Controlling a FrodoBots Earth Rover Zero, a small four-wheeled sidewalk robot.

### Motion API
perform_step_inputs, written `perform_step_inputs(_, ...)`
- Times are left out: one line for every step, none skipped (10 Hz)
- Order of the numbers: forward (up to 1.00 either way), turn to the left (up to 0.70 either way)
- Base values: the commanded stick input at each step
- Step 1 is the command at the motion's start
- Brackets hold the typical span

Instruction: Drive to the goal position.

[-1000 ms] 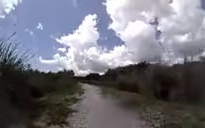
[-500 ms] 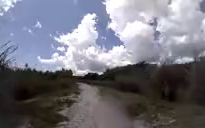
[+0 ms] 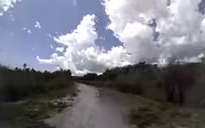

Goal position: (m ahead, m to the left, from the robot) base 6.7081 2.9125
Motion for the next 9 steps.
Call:
perform_step_inputs(0.70, 0.00)
perform_step_inputs(0.70, 0.00)
perform_step_inputs(0.70, 0.00)
perform_step_inputs(0.70, 0.13)
perform_step_inputs(0.70, 0.31)
perform_step_inputs(0.70, 0.34)
perform_step_inputs(0.70, 0.35)
perform_step_inputs(0.70, 0.35)
perform_step_inputs(0.70, 0.04)
